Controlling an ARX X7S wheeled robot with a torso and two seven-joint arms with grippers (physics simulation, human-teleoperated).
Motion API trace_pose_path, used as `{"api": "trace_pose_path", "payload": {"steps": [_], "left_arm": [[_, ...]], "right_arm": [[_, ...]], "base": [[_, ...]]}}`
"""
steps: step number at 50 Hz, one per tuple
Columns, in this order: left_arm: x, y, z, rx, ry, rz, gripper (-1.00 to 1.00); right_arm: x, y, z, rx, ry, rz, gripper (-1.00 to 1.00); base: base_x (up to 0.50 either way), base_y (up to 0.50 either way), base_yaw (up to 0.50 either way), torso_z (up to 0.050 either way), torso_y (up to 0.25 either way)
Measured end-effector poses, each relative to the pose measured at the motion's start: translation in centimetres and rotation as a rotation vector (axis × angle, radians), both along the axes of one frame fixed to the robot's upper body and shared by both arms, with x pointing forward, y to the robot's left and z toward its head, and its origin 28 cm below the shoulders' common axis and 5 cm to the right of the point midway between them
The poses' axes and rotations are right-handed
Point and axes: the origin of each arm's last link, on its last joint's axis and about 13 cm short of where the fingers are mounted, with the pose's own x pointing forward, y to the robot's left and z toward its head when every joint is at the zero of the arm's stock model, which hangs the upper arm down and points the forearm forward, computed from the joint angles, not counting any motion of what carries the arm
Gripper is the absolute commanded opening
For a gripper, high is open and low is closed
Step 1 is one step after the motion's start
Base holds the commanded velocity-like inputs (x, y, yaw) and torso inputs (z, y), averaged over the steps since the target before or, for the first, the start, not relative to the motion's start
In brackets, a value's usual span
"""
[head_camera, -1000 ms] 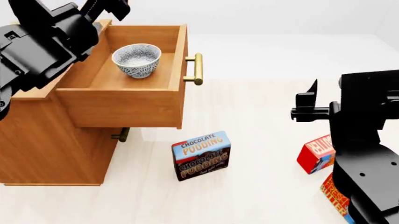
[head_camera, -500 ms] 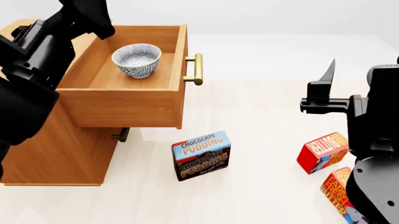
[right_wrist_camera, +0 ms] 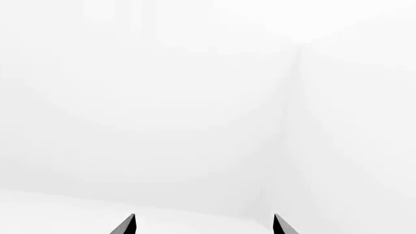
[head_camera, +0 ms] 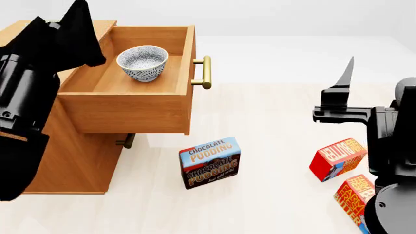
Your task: Put the bowl in the top drawer of the cabinet.
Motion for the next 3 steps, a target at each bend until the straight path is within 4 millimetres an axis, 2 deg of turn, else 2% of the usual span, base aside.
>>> {"api": "trace_pose_path", "payload": {"steps": [3], "left_arm": [[-0.39, 0.00, -0.31, -0.002, -0.015, 0.026, 1.00]], "right_arm": [[-0.33, 0.03, 0.03, 0.002, -0.014, 0.004, 1.00]], "base": [[0.00, 0.00, 0.00, 0.000, 0.000]]}}
